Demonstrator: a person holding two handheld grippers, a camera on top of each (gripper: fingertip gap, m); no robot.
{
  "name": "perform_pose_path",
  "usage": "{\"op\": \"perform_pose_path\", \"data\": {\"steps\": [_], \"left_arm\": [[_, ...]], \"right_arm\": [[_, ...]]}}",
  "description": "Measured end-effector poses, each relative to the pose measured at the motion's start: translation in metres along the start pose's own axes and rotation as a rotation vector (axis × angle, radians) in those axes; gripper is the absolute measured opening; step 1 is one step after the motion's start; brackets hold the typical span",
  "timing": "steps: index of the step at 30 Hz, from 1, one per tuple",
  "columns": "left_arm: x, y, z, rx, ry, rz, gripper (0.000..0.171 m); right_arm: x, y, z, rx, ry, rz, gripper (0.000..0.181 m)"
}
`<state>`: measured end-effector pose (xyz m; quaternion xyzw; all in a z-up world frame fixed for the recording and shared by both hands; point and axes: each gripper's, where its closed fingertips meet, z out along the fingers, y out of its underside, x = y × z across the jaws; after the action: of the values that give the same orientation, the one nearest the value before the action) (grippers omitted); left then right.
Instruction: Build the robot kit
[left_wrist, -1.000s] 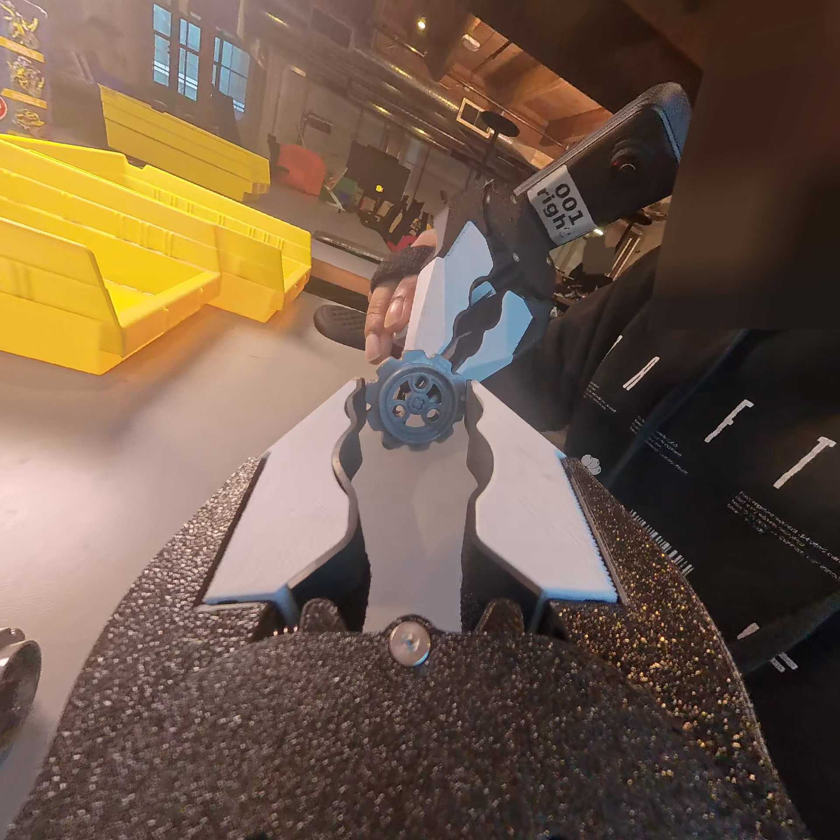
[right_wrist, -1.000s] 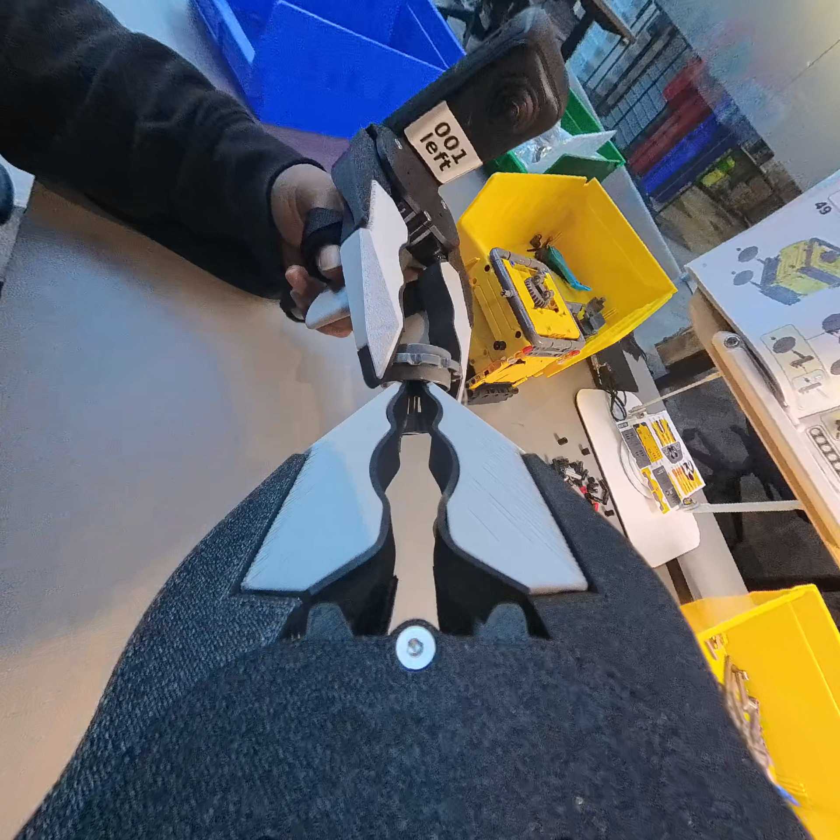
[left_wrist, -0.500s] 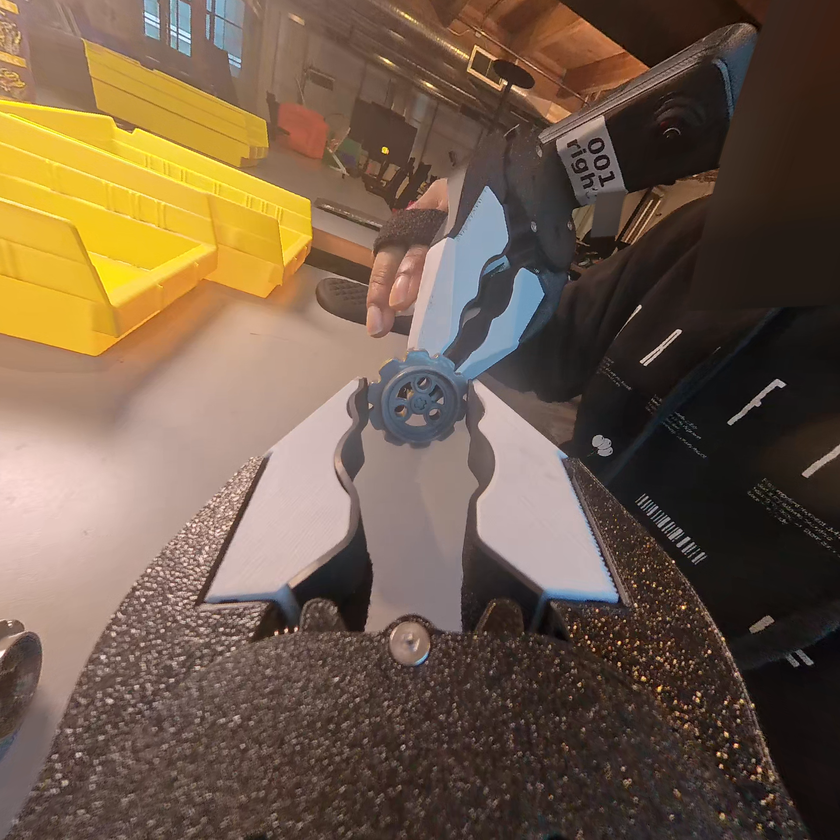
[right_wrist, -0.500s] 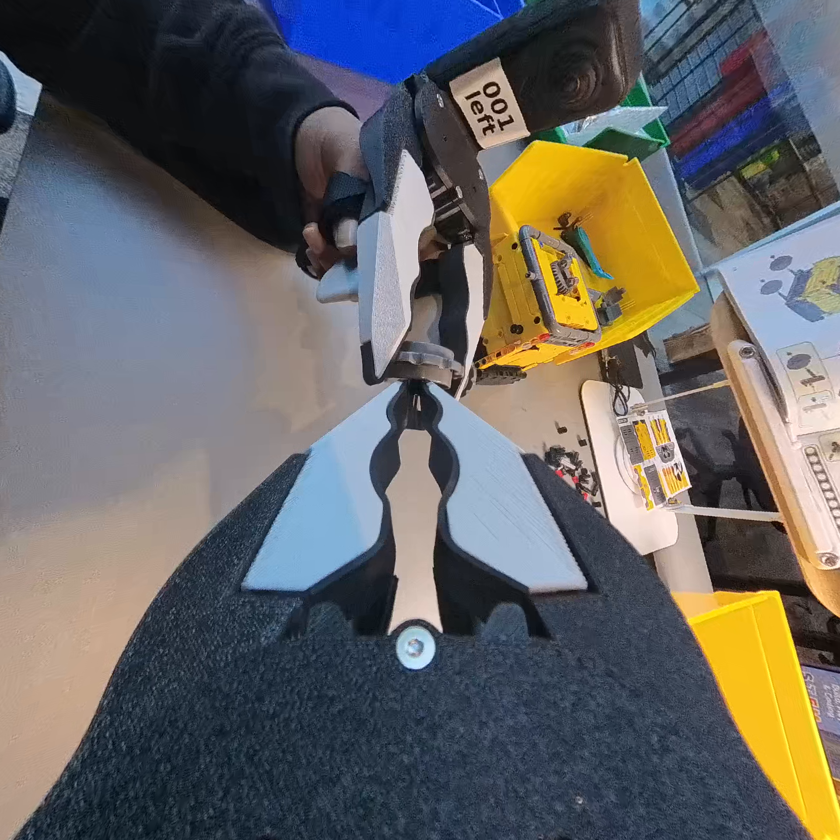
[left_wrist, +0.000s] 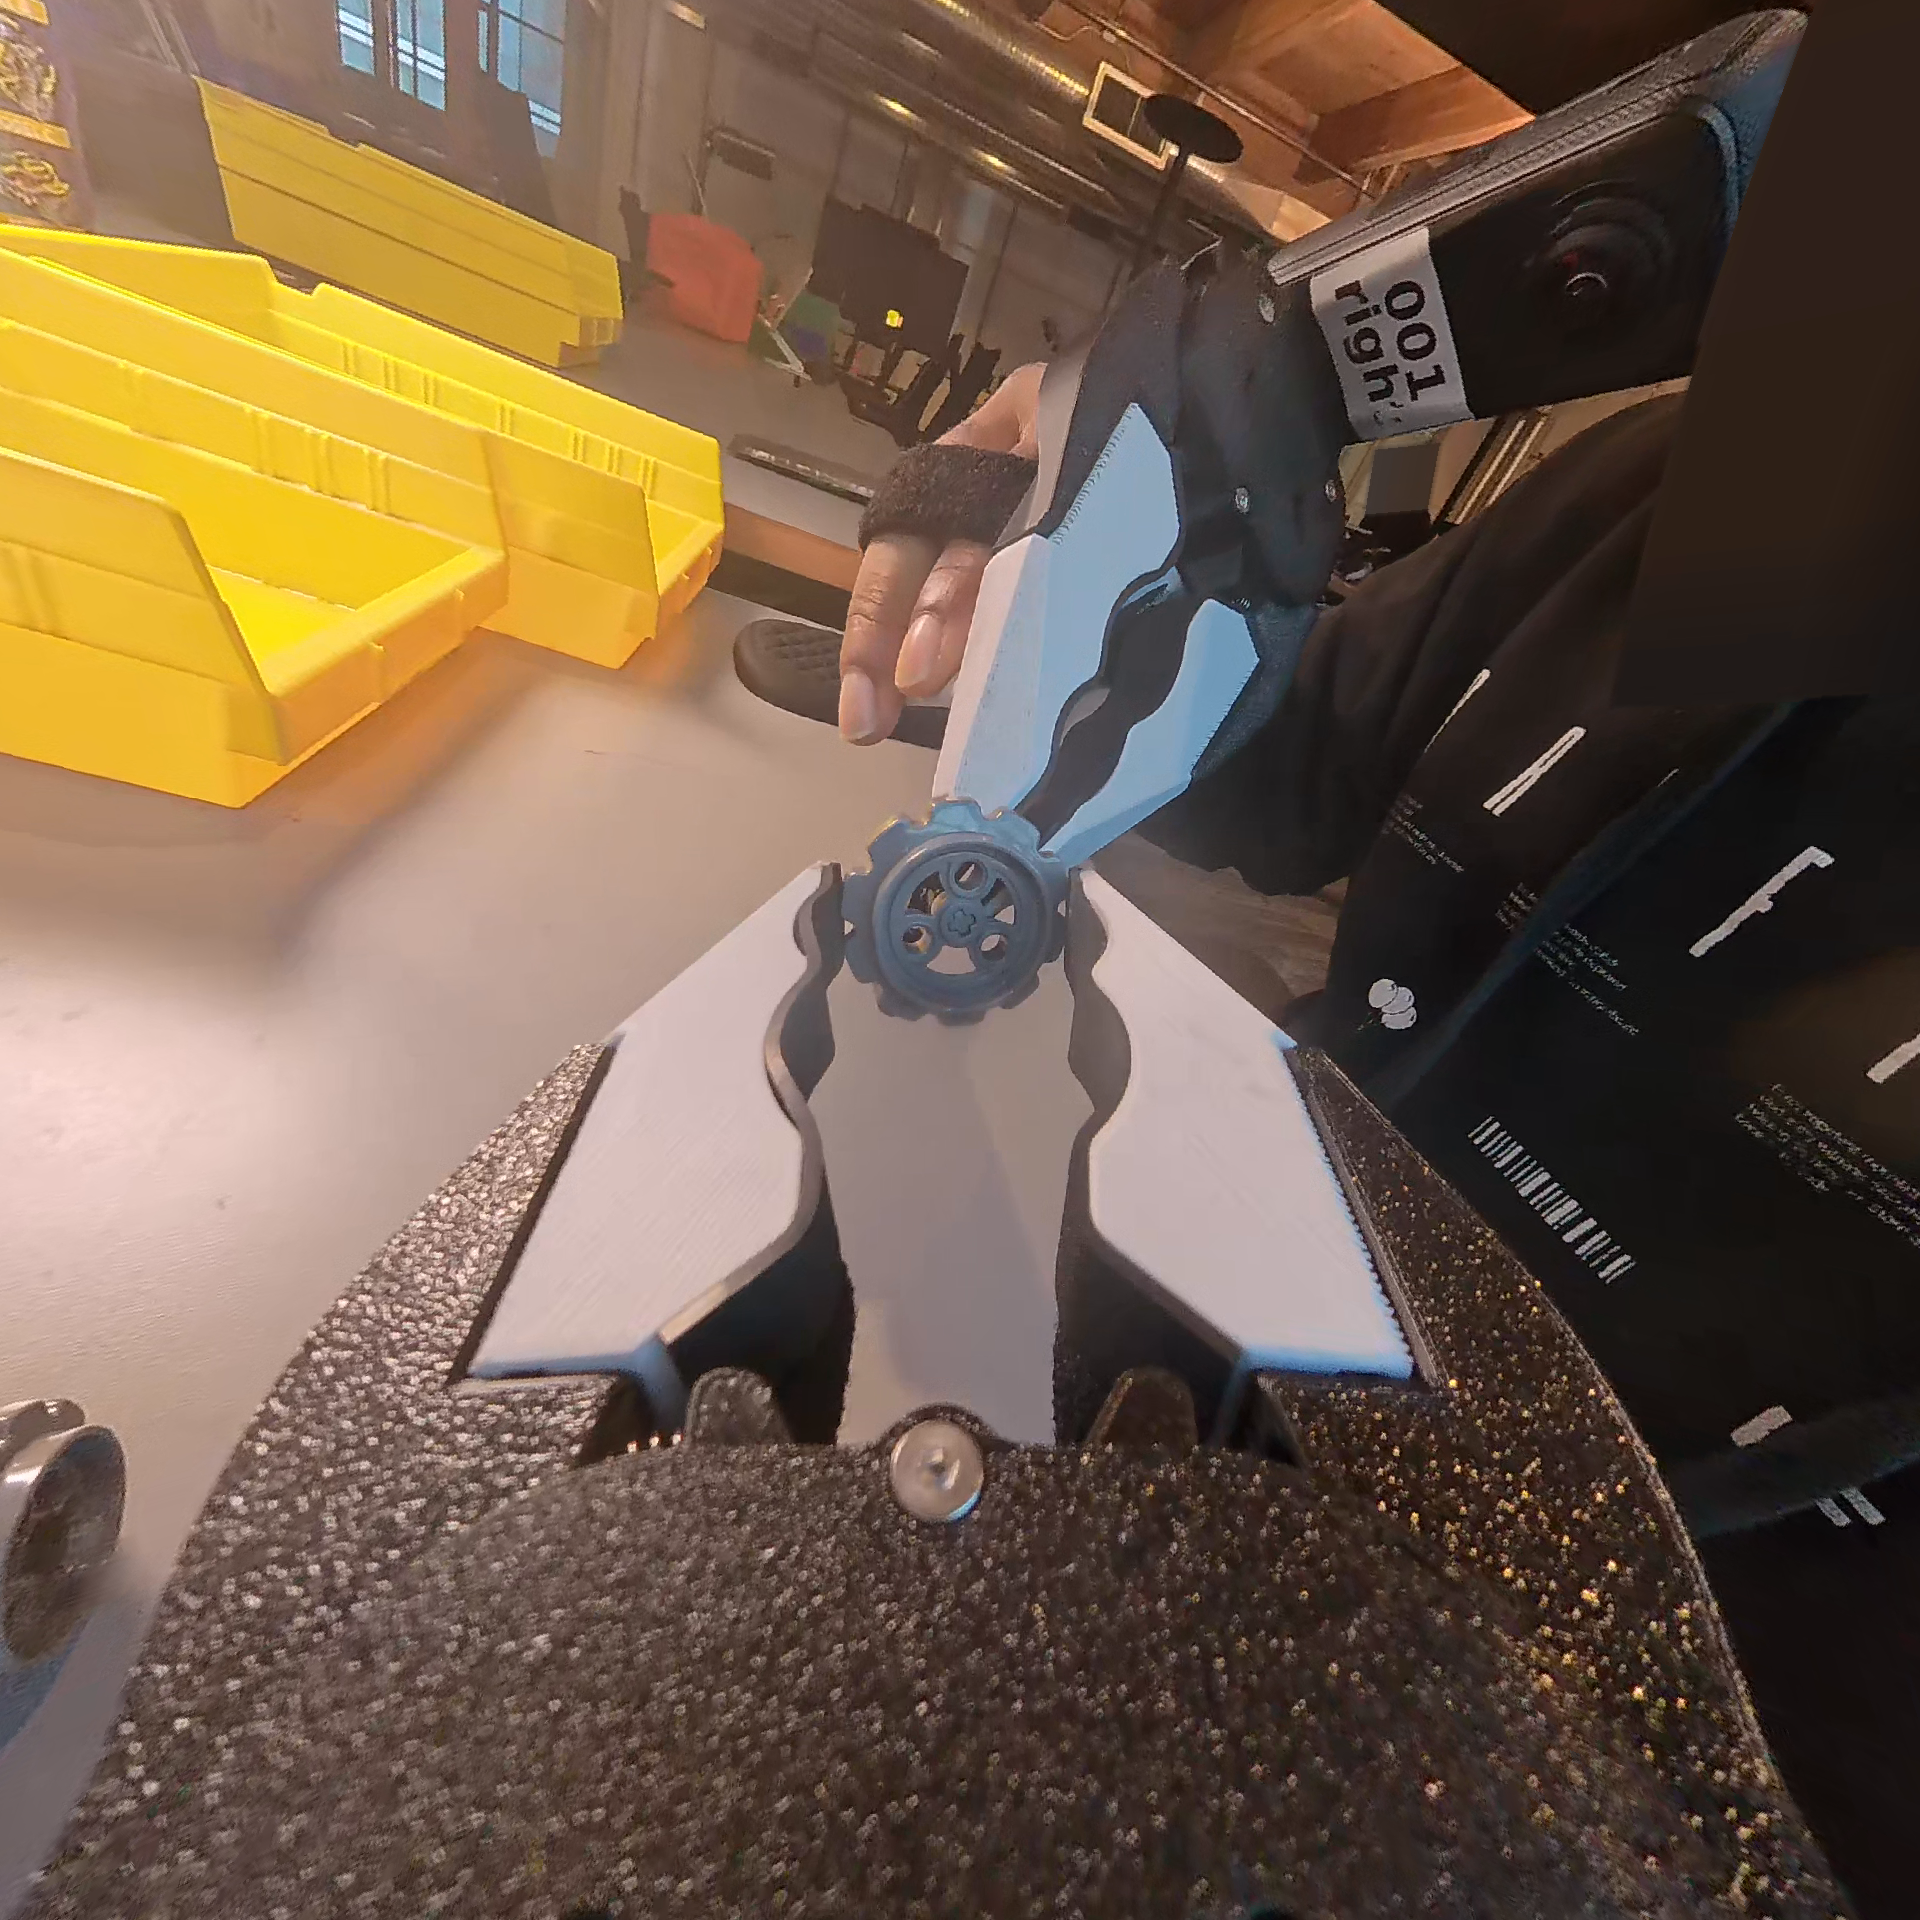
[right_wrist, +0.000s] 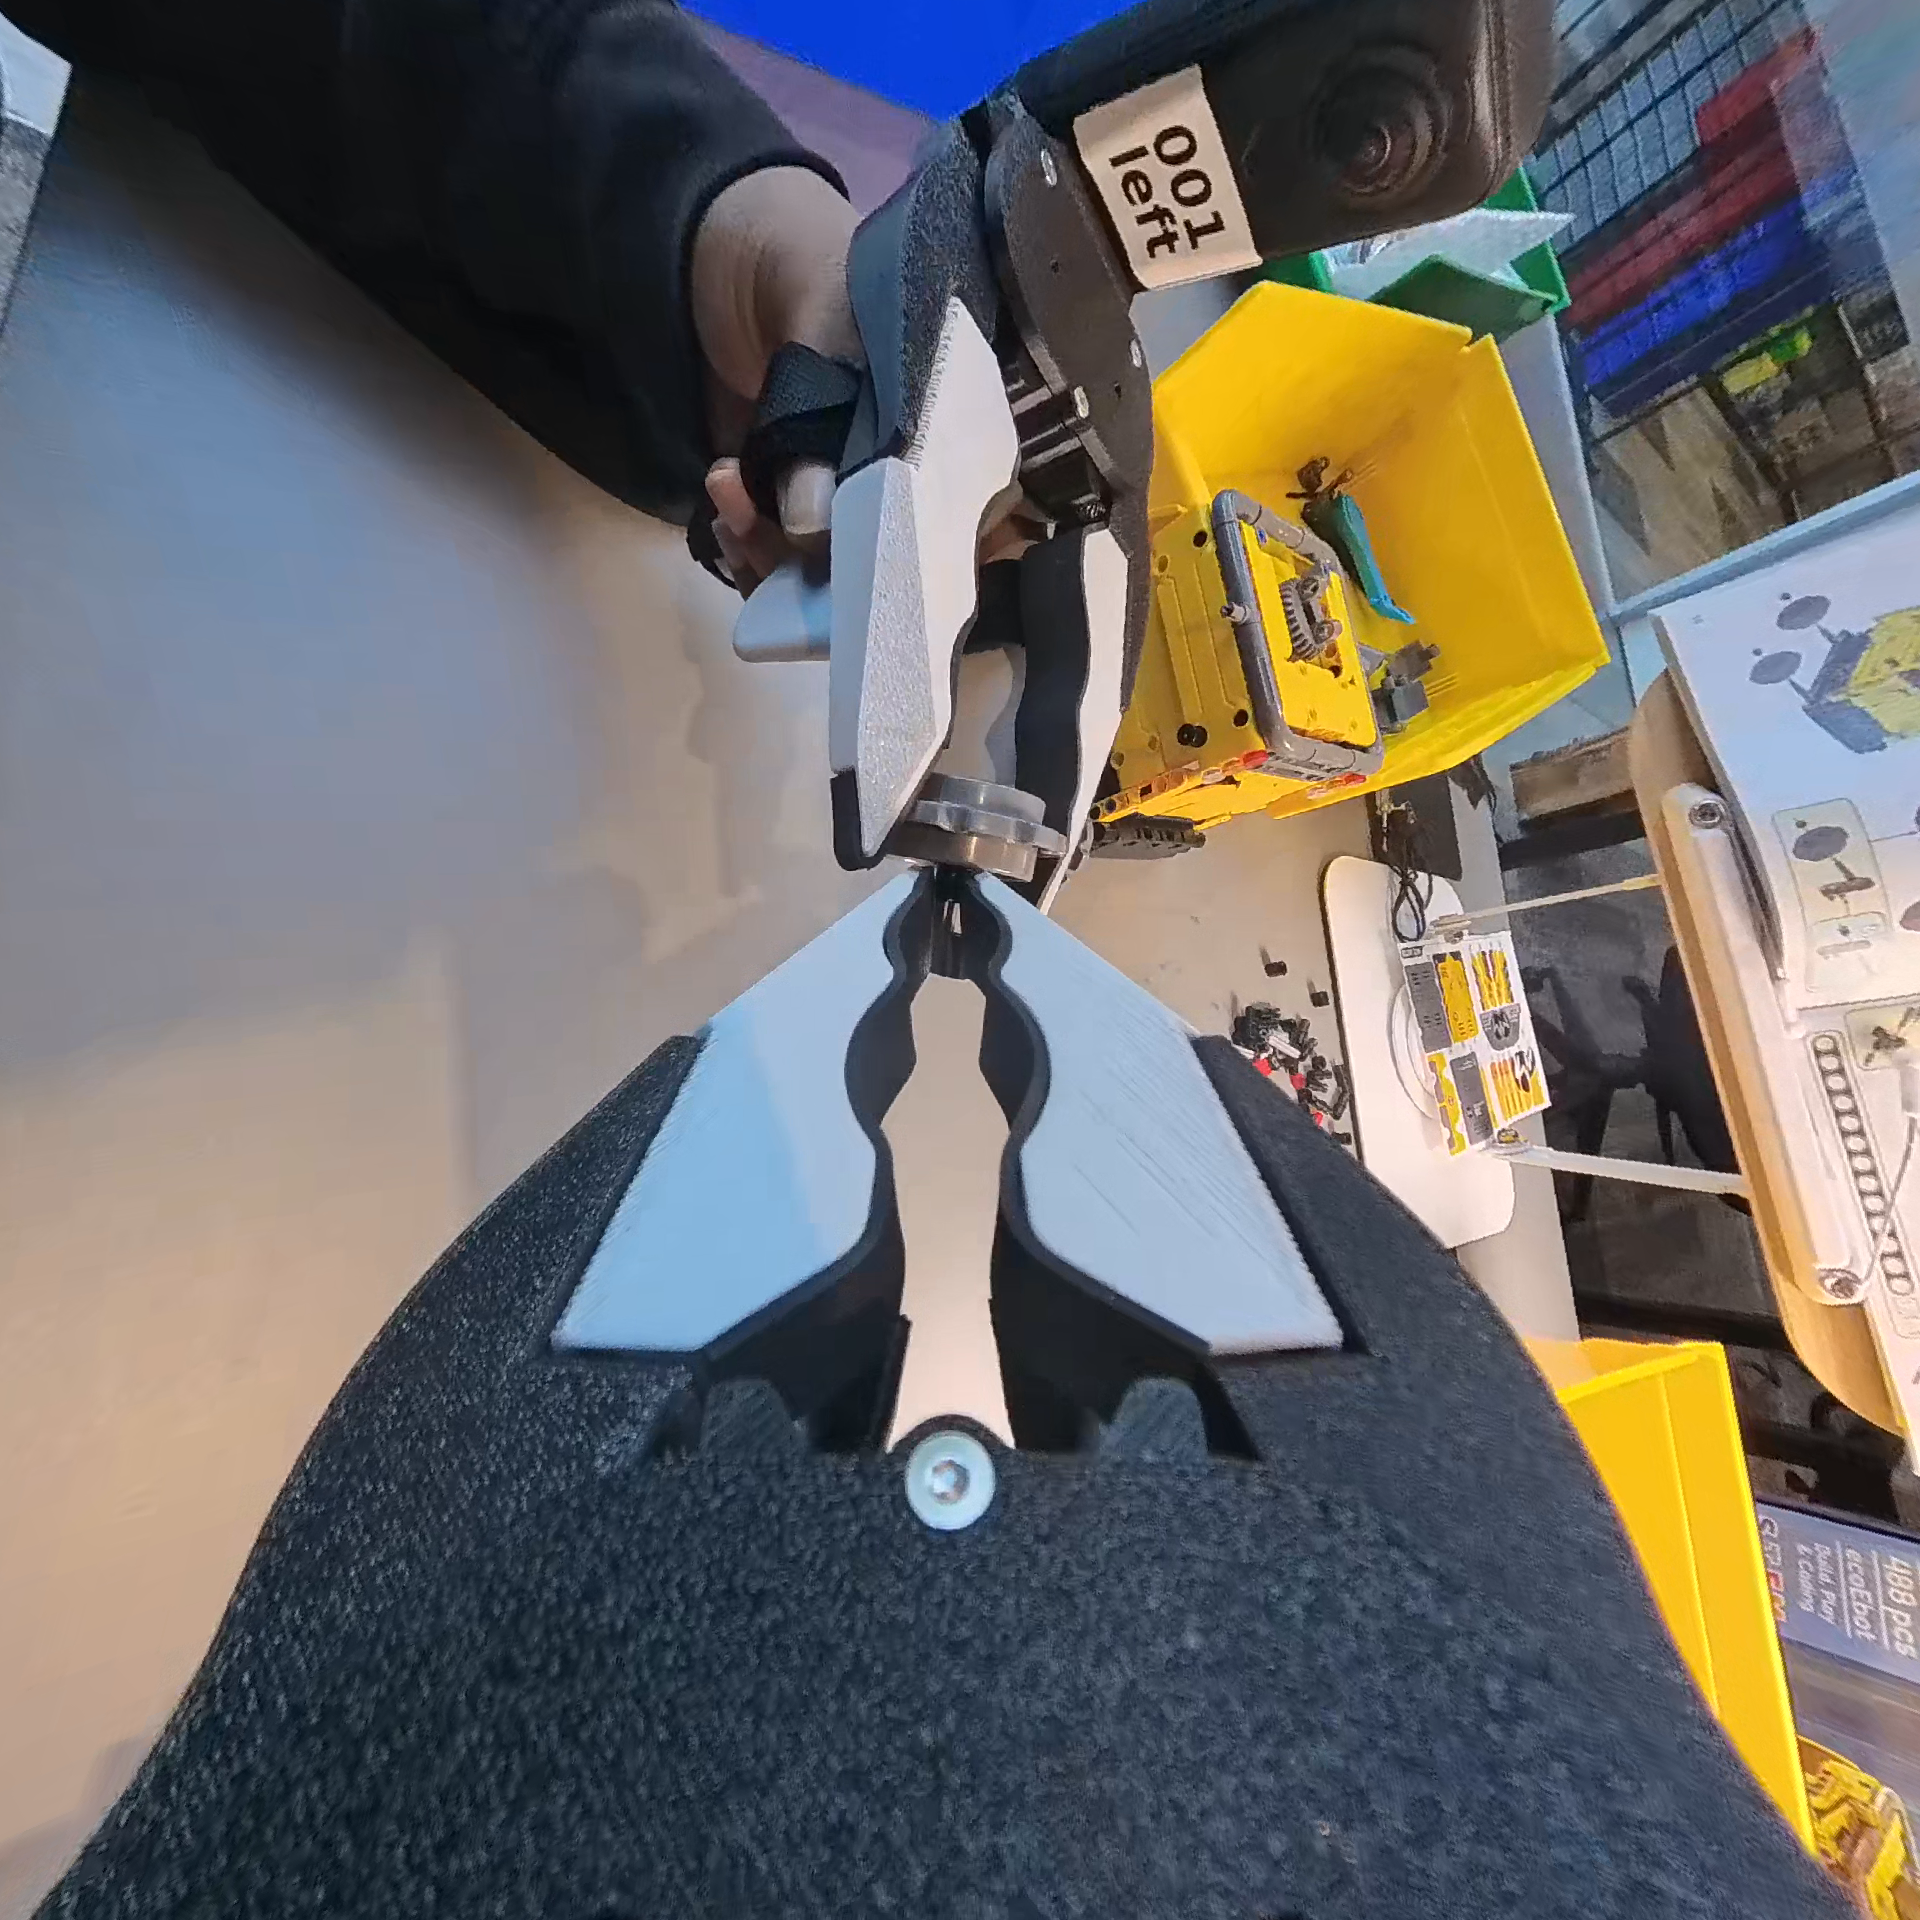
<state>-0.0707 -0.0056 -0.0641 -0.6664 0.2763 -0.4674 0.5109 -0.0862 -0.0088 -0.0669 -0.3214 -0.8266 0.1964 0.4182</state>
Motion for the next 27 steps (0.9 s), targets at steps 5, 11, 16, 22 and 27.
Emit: {"op": "perform_pose_path", "data": {"steps": [5,11,16,22,27], "left_arm": [[0.0010,-0.0012,-0.0007,0.005,-0.005,0.015,0.040],[0.0017,-0.0012,-0.0005,-0.002,-0.009,0.030,0.040],[0.0014,-0.0002,-0.0001,-0.009,-0.015,0.036,0.039],[0.0018,0.0010,0.0002,-0.019,-0.020,0.048,0.039],[0.0023,0.0018,0.0003,-0.025,-0.025,0.057,0.039]], "right_arm": [[0.0001,-0.0010,-0.0009,-0.002,0.001,0.002,0.004],[-0.0005,-0.0006,-0.0020,-0.008,-0.003,0.010,0.004],[-0.0013,0.0006,-0.0021,-0.015,-0.007,0.012,0.004],[-0.0025,0.0013,-0.0023,-0.028,-0.012,0.003,0.004],[-0.0034,0.0017,-0.0024,-0.034,-0.017,0.001,0.004]]}}
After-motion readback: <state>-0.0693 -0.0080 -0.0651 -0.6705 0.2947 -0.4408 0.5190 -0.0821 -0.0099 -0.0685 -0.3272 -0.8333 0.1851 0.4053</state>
